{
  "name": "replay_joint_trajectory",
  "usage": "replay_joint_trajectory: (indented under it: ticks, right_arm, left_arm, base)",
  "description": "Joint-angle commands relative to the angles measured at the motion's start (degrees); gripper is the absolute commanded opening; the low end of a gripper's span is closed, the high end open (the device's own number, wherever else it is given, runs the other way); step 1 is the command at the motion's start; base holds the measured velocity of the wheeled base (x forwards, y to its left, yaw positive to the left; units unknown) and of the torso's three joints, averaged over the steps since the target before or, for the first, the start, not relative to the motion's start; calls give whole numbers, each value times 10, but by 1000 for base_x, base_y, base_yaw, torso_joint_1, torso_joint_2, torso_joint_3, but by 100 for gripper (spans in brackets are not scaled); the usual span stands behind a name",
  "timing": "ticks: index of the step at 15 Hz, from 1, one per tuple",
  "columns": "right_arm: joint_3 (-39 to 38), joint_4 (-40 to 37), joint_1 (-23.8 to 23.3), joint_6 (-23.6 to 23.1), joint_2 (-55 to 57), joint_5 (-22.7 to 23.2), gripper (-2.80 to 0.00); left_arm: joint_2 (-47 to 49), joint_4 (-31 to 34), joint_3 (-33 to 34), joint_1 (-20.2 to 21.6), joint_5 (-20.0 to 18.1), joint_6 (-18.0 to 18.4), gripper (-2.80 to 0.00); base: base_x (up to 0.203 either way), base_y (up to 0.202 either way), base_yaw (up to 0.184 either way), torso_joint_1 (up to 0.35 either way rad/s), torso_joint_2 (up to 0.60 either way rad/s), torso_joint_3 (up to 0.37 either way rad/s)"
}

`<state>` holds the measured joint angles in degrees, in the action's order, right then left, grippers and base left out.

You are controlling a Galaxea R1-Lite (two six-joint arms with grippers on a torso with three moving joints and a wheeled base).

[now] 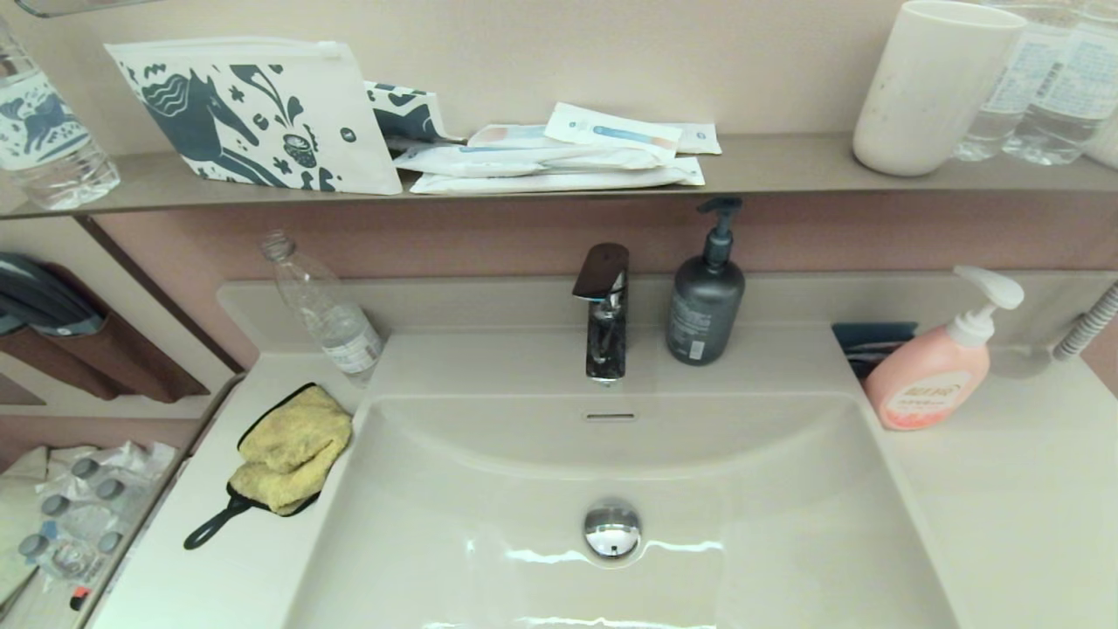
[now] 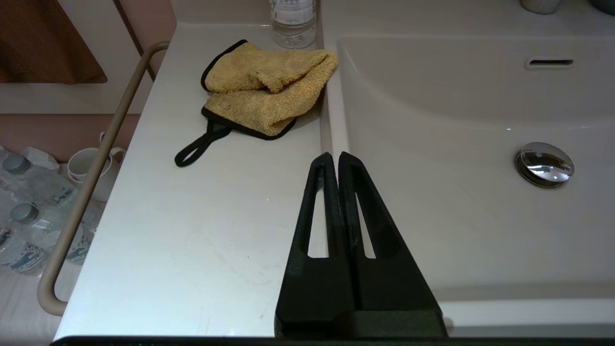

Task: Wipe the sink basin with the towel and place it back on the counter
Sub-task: Pick up the cloth

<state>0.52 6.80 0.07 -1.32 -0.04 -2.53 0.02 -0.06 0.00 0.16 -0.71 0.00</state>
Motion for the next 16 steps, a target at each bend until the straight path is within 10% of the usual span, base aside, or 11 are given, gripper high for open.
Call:
replay_joint_trajectory:
  ticks: [1,16]
  right_arm:
    - [-4,0,0,0,0,2,-280]
    - [-5,-71,0,-8,1,27,-280]
  left_arm:
    - [0,0,0,0,0,0,-280]
    - [1,0,0,0,0,0,-280]
  base:
    - [0,0,0,0,0,0]
    - [0,0,0,0,0,0]
